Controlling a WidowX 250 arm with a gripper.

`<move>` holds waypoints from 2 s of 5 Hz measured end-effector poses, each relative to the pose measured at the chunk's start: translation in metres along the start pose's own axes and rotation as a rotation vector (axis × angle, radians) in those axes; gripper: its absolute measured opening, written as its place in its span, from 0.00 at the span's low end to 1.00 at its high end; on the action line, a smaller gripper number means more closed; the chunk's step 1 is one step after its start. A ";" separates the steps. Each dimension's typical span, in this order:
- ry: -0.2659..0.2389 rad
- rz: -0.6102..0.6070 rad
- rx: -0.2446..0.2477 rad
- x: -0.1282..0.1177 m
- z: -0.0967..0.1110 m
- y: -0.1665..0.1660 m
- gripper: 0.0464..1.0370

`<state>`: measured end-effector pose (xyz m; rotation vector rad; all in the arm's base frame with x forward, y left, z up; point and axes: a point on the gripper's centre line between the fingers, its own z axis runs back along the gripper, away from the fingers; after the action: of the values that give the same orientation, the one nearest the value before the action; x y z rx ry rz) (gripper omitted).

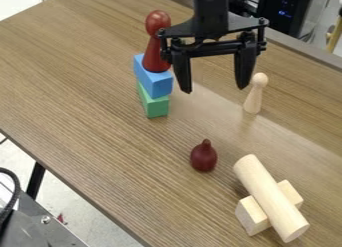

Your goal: Move the pawn to the right

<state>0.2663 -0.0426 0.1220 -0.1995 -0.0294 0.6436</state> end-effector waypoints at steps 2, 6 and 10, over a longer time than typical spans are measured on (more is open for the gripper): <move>-0.014 -0.113 0.030 0.003 -0.013 -0.013 0.96; -0.087 -0.223 0.017 0.050 -0.069 -0.049 0.96; -0.113 -0.204 0.039 0.077 -0.068 -0.065 0.65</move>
<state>0.3728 -0.0587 0.0652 -0.1206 -0.1446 0.4515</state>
